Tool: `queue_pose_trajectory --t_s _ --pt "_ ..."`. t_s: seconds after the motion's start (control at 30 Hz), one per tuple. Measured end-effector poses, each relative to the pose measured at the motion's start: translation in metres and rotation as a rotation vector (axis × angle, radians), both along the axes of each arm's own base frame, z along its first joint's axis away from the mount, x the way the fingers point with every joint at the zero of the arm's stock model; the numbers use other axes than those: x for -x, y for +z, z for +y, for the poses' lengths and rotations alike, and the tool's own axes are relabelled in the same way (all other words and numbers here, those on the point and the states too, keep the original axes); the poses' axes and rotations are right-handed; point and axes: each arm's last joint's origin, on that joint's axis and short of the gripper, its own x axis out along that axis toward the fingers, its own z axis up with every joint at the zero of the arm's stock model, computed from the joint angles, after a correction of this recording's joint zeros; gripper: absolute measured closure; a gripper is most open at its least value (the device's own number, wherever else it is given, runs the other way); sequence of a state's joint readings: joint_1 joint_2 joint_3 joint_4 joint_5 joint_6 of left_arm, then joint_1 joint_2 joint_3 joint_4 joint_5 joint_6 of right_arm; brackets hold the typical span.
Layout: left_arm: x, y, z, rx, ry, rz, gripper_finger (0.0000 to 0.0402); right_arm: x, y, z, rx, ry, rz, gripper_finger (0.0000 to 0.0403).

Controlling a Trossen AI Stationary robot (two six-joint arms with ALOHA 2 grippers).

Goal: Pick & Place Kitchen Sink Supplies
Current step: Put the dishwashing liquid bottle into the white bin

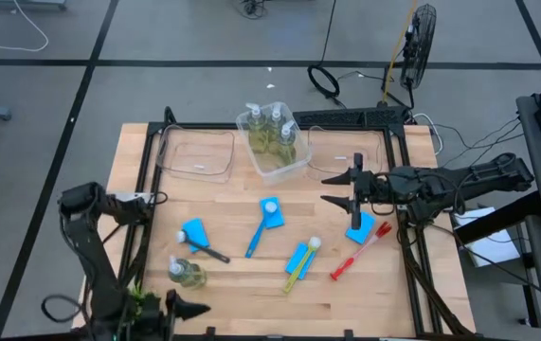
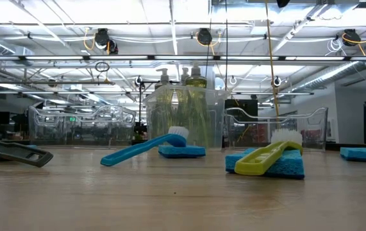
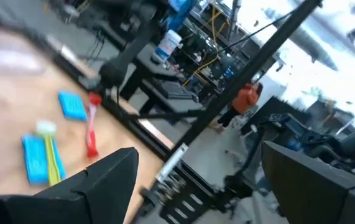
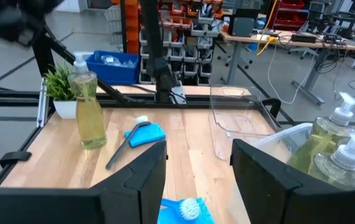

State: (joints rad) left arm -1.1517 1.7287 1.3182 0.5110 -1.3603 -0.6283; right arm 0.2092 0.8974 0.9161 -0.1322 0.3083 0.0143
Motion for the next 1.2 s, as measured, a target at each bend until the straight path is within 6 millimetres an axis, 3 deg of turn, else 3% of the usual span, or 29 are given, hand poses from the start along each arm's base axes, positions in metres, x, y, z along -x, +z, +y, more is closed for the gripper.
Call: queue_pose_trajectory --t_s 0.13,0.23,0.5,0.63,0.87,1.2 --pt "-0.005 0.028 0.03 -0.143 -0.054 0.028 0.0066 0.0 -0.002 0.0 0.005 0.001 0.022 0.0232" --pt "0.003 0.043 0.058 -0.214 -0.111 0.098 0.0066 0.0 -0.002 0.0 0.005 0.001 0.021 0.0232" --pt "0.042 0.059 0.146 -0.141 -0.316 0.404 0.0066 0.0 -0.003 0.0 0.013 0.003 0.029 0.0232" --pt "0.059 0.056 0.176 -0.013 -0.441 0.618 0.0066 0.0 -0.003 0.0 0.014 0.003 0.031 0.0232" --pt "0.073 0.045 0.189 0.06 -0.528 0.89 0.0066 0.001 -0.003 0.0 0.001 -0.003 0.03 0.0232" --pt "0.089 0.042 0.177 -0.044 -0.562 0.869 0.0066 0.001 -0.003 0.0 -0.018 -0.013 0.027 0.0232"
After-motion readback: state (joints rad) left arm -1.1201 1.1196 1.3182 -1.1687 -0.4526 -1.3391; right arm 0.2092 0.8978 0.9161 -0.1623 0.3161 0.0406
